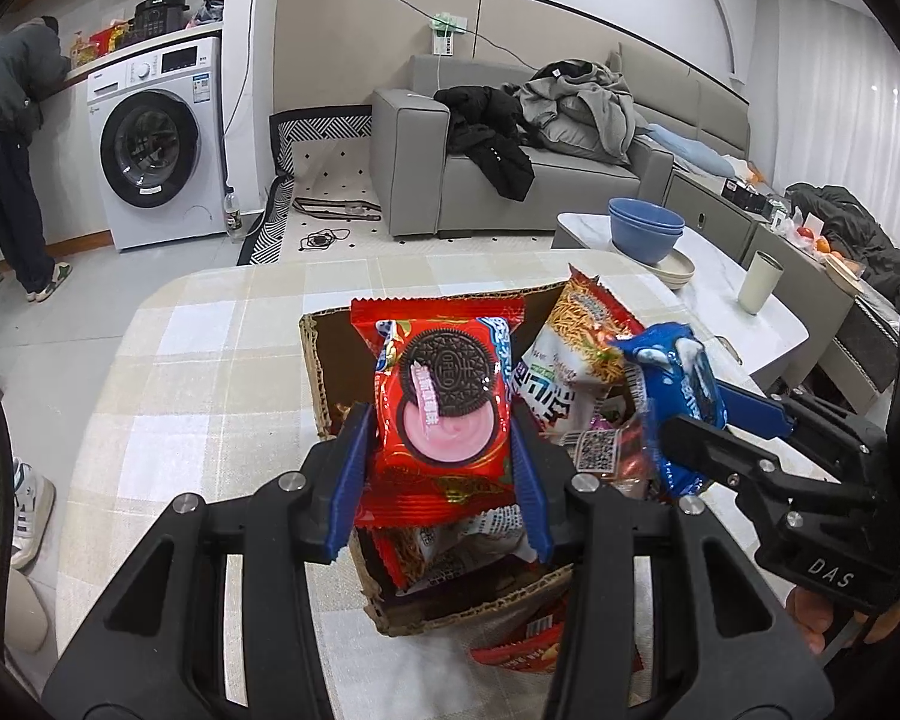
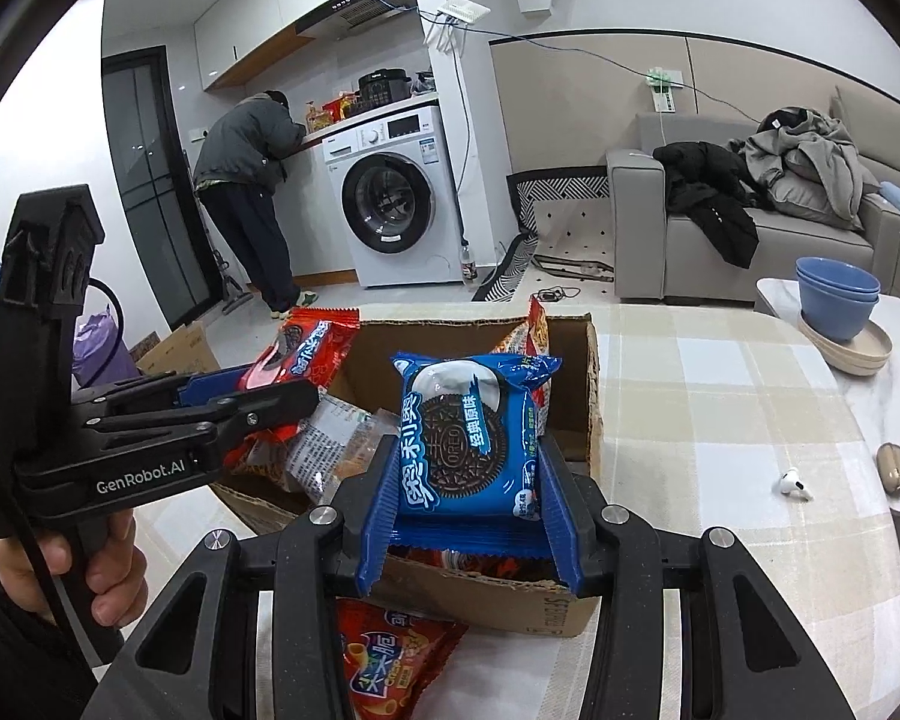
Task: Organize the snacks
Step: 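Lift both Oreo packs and carry them over the open box, then open both grippers to drop the Oreo packs into the box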
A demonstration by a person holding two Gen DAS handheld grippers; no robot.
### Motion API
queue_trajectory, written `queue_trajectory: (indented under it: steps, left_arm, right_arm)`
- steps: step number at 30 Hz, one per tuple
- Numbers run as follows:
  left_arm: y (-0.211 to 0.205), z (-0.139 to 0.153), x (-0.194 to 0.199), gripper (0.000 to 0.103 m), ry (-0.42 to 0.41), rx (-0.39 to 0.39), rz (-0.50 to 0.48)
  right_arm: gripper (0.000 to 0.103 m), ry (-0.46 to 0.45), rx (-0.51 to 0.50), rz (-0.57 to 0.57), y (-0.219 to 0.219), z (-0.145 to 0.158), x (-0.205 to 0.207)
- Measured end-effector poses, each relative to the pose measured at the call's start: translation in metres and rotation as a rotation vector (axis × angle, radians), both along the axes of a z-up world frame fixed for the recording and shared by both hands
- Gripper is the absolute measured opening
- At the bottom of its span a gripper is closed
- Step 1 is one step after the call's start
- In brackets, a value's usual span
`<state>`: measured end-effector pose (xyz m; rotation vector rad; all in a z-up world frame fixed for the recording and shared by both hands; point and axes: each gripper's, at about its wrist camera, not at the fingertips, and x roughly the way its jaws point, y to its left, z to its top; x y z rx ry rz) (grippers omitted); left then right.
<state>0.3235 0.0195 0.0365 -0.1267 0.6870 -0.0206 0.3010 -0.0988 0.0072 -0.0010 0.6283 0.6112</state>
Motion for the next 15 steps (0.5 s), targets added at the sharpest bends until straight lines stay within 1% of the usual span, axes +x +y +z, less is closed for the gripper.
queue_trajectory:
  steps: [5,11,15]
  left_arm:
    - [0.0,-0.013,0.012,0.041,0.016,0.025,0.006]
    - [0.0,-0.019,0.02,0.041,0.023,0.039,0.005]
    - [-0.001,-0.024,0.026,0.041,0.031,0.047,-0.001]
  right_arm:
    - [0.045,0.019,-0.015,-0.009,0.002,-0.01,0.006]
    - [0.045,0.019,-0.029,-0.002,0.003,-0.012,0.006]
    - [0.045,0.009,-0.064,-0.001,0.005,-0.012,0.005]
